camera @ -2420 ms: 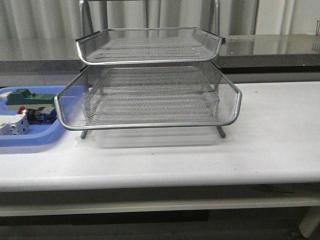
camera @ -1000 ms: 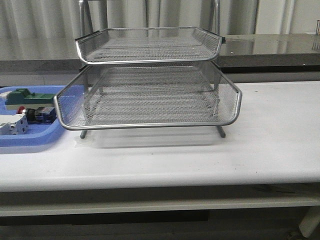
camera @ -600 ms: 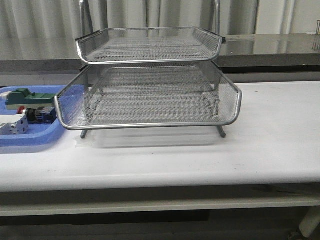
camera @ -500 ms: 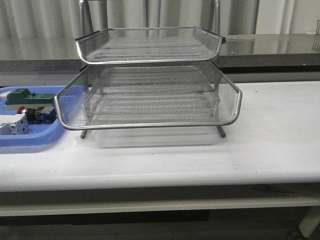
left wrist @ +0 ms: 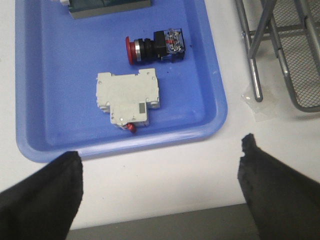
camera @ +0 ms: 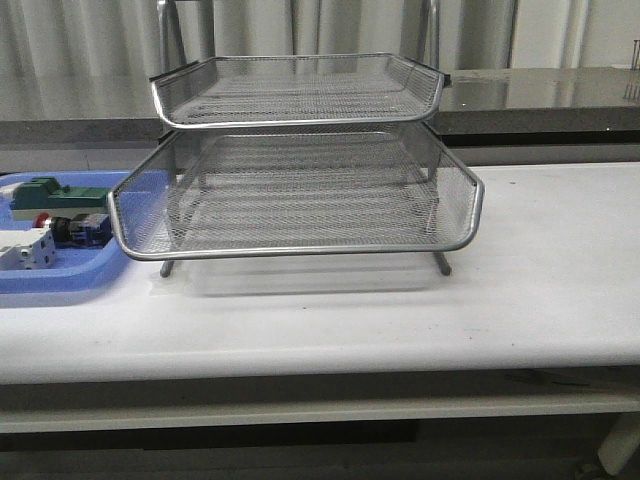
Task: Place button on rack with both arms
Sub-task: 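Lower the left gripper onto the red button in the blue tray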
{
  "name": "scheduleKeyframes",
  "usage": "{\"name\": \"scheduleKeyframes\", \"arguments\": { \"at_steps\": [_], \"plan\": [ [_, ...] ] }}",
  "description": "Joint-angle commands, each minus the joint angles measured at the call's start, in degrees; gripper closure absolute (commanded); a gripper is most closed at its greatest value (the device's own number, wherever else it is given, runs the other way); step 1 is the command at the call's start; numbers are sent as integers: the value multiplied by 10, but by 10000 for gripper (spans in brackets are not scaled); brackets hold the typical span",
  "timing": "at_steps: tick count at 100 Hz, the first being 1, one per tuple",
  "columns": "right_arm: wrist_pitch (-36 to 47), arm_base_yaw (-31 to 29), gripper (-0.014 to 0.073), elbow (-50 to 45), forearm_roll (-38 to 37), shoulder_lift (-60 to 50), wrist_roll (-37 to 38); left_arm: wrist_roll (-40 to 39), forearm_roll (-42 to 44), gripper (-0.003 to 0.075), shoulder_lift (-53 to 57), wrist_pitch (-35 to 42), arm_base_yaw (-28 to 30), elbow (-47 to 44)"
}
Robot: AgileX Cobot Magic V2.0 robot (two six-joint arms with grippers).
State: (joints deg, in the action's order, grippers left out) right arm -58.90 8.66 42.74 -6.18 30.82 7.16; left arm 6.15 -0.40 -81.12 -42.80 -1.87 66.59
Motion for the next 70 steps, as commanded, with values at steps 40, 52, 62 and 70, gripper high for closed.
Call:
{"name": "scheduleKeyframes", "arguments": {
  "at_steps": [40,52,62,70],
  "plan": [
    [30,-1,662,18,-9,4,0,265,-18,131,-187,-25,2,234],
    [30,-1,662,18,-9,4,0,323,-20,131,-252,-68,2,314],
    [30,-1,662,18,-9,4,0,354,-21,131,-302,-97,2,370],
    [30,-1,662,18,-9,4,0,367,-24,131,-338,-110,2,407]
  ]
}}
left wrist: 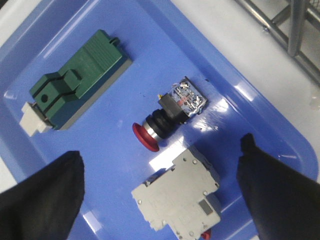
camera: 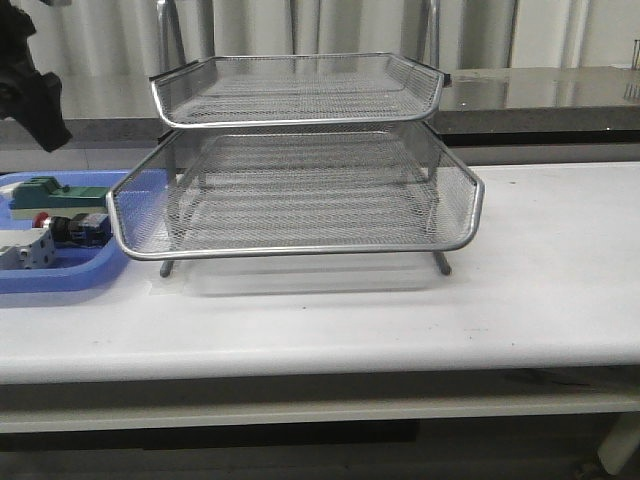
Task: Place button on rack with both arms
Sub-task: 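Lower the left gripper onto the red button in the blue tray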
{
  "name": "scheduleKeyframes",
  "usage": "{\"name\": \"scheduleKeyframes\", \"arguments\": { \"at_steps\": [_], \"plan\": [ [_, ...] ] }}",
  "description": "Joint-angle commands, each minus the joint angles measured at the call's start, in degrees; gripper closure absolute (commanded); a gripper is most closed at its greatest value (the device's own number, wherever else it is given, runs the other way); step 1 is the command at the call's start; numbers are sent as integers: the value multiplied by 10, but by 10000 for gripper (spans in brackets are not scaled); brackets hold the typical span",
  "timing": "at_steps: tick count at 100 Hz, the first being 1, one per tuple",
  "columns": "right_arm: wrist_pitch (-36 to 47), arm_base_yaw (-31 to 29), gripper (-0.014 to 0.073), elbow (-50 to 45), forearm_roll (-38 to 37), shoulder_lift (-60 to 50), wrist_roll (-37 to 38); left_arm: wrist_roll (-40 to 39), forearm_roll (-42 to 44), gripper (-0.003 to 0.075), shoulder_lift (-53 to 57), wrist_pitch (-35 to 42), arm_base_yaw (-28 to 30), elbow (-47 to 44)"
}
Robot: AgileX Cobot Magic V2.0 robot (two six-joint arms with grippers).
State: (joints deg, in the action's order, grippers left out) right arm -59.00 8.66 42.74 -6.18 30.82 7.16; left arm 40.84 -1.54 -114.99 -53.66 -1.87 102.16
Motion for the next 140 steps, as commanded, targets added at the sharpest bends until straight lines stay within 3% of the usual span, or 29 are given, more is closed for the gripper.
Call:
{"name": "scheduleKeyframes", "arguments": {
  "at_steps": [1,48,130,140],
  "plan": [
    [31,-1,662,18,-9,4,0,21,-12,131,-5,-2,2,57],
    [31,-1,662,18,-9,4,0,95,-12,131,-130,-36,1,148],
    [32,-1,662,18,-9,4,0,138,-13,132,-175,-4,1,152],
    [32,-1,662,18,-9,4,0,138,-18,180,-175,-4,1,152]
  ]
}}
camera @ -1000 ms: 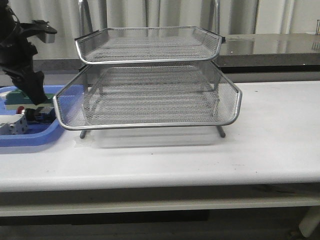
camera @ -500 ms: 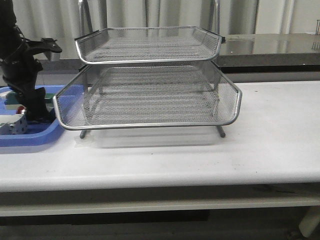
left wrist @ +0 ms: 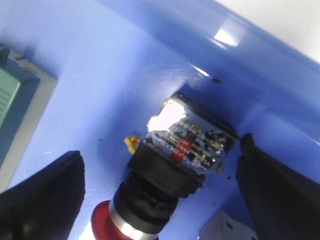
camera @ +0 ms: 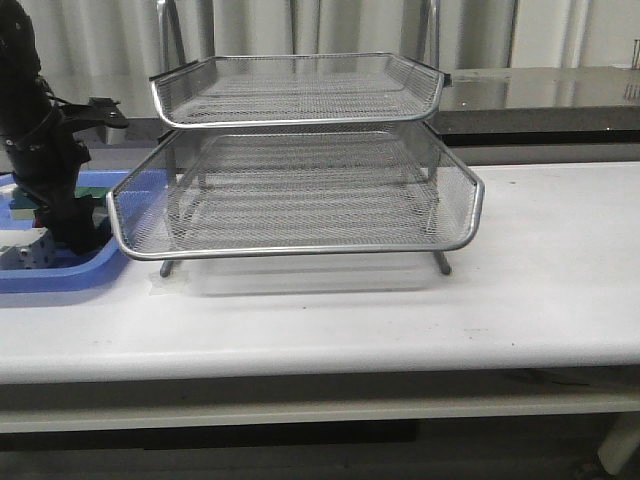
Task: Place button on rack with both arms
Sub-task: 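Lower the left gripper onto the red button in the blue tray, then grasp the red button with the left gripper and lift it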
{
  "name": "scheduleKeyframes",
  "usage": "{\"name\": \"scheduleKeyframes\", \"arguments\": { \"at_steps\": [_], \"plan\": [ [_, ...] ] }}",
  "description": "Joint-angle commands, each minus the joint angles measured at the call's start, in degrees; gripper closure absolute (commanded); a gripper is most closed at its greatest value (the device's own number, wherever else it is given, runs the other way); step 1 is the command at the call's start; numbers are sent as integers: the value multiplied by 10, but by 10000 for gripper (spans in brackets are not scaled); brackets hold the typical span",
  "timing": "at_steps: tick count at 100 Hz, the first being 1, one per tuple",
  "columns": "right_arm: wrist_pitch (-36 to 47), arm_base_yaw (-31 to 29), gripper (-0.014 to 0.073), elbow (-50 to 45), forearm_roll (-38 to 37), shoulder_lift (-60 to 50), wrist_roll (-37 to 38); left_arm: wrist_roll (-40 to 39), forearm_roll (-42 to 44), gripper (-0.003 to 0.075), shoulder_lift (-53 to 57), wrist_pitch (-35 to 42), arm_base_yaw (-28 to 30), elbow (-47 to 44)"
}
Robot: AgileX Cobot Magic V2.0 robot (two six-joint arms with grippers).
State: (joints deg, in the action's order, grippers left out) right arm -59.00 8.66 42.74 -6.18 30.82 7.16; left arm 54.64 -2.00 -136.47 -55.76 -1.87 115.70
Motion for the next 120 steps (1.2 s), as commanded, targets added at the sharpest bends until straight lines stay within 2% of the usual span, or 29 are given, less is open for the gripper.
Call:
{"name": "scheduleKeyframes", "arguments": {
  "at_steps": [1,32,49,79,96,103,120],
  "plan": [
    [32,-1,662,18,-9,4,0,0,-15,187,40,17,1,17],
    [32,-1,662,18,-9,4,0,0,-21,589,40,14,1,17],
    [32,-1,662,18,-9,4,0,0,-21,718,40,-3,1,28],
    [32,-1,662,18,-9,4,0,-49,-21,716,41,-91,1,137],
    [32,-1,662,18,-9,4,0,-62,-21,716,41,-174,1,206],
    [31,-1,662,18,-9,4,0,-103,-14,716,43,-173,1,219],
    [32,-1,662,18,-9,4,0,-144,-13,716,64,-173,2,220]
  ]
}}
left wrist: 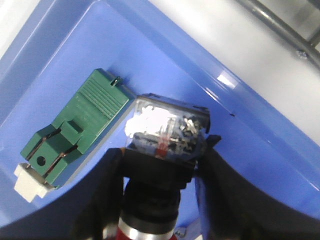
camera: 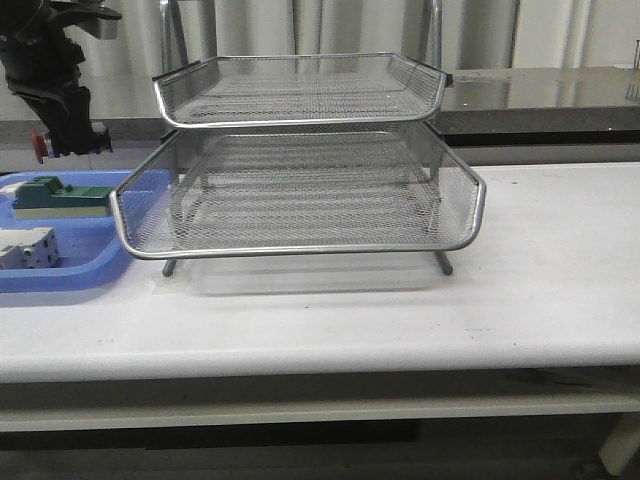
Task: Place button on rack with both arms
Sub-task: 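Grasp the red button with the left gripper and lift it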
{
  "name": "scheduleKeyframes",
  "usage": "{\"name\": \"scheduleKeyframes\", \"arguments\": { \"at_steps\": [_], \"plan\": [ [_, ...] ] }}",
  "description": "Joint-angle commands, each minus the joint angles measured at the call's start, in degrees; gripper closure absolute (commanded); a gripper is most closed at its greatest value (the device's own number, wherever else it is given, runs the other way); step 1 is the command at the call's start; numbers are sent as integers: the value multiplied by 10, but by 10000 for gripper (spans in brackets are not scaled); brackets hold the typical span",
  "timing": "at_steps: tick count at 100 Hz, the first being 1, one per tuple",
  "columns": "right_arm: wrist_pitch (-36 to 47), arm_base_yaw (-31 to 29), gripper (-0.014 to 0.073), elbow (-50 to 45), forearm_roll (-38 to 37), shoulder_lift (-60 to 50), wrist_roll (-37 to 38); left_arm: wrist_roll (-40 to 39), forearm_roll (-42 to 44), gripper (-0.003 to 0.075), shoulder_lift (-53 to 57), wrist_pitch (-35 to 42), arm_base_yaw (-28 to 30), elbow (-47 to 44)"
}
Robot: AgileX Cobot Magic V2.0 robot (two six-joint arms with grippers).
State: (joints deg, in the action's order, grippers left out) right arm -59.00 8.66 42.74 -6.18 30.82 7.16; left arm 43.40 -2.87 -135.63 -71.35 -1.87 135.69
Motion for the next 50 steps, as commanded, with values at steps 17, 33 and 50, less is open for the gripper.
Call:
{"name": "scheduleKeyframes", "arguments": {
  "at_steps": [17,33,50],
  "plan": [
    [32,-1,662,18,-9,4,0,-74,-4,716,81,-18,-1,17],
    [32,-1,662,18,-9,4,0,-93,-6,716,129,-18,-6,-26],
    [32,-1,662,18,-9,4,0,-102,-8,716,195,-18,-11,-109]
  ]
}}
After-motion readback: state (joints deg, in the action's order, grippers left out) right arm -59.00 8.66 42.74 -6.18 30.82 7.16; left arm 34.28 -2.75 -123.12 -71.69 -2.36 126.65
